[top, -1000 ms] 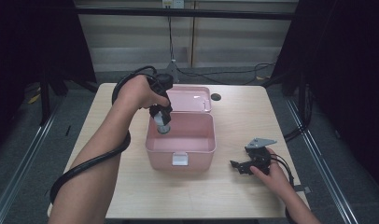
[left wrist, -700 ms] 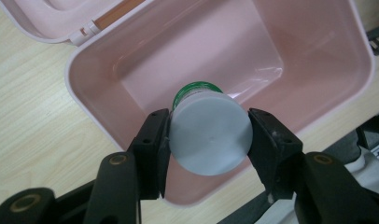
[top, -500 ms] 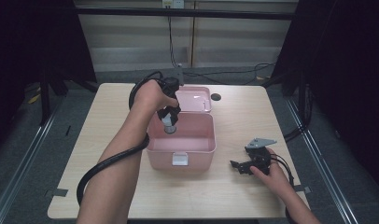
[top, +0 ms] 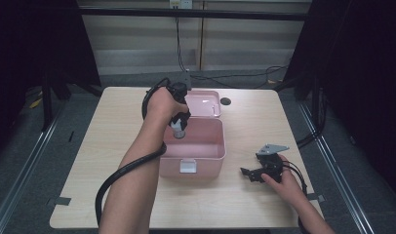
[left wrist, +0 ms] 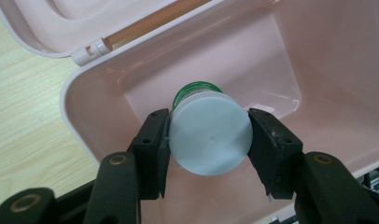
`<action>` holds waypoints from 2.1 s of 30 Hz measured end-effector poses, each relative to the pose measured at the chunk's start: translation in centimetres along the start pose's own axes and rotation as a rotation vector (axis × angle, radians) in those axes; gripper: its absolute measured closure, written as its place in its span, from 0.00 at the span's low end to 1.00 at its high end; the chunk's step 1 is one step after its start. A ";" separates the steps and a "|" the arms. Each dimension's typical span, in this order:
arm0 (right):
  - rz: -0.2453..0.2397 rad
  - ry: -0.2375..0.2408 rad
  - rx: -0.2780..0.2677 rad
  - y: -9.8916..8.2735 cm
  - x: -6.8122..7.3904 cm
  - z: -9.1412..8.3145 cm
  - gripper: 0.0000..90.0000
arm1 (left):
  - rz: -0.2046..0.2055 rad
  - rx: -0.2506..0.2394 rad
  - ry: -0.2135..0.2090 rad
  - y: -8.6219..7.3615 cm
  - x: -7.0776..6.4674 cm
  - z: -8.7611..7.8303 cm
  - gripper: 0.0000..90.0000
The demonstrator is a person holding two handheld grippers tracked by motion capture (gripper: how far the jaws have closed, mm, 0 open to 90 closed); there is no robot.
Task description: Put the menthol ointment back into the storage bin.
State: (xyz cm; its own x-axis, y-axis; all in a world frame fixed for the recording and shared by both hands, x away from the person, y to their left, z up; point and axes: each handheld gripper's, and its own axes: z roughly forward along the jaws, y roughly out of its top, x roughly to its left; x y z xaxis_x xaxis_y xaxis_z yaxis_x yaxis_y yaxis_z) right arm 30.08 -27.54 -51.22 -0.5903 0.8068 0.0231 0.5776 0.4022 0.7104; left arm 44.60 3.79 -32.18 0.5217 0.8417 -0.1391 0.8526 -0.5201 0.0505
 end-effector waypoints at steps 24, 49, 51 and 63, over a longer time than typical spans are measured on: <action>-0.002 -0.002 -0.001 0.0 0.0 0.0 0.10 | -0.129 -0.036 0.007 -0.1 0.8 5.3 0.56; 0.001 -0.001 -0.002 0.0 0.0 0.0 0.10 | -0.188 -0.099 0.044 -0.8 0.7 8.8 0.56; -0.001 -0.001 -0.003 0.0 0.0 0.0 0.10 | -0.190 -0.106 0.058 -0.9 0.7 9.2 0.56; 0.002 -0.002 -0.002 0.0 0.0 0.0 0.10 | -0.192 -0.119 0.068 -1.4 1.0 10.4 0.56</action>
State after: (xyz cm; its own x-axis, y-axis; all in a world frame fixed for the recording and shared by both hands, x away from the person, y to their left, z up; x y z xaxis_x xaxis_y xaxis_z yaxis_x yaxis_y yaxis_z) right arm 30.09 -27.53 -51.21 -0.5884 0.8082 0.0234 0.5777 0.4000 0.7115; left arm 43.68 3.87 -42.65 0.3466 0.9336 -0.0907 0.9320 -0.3318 0.1461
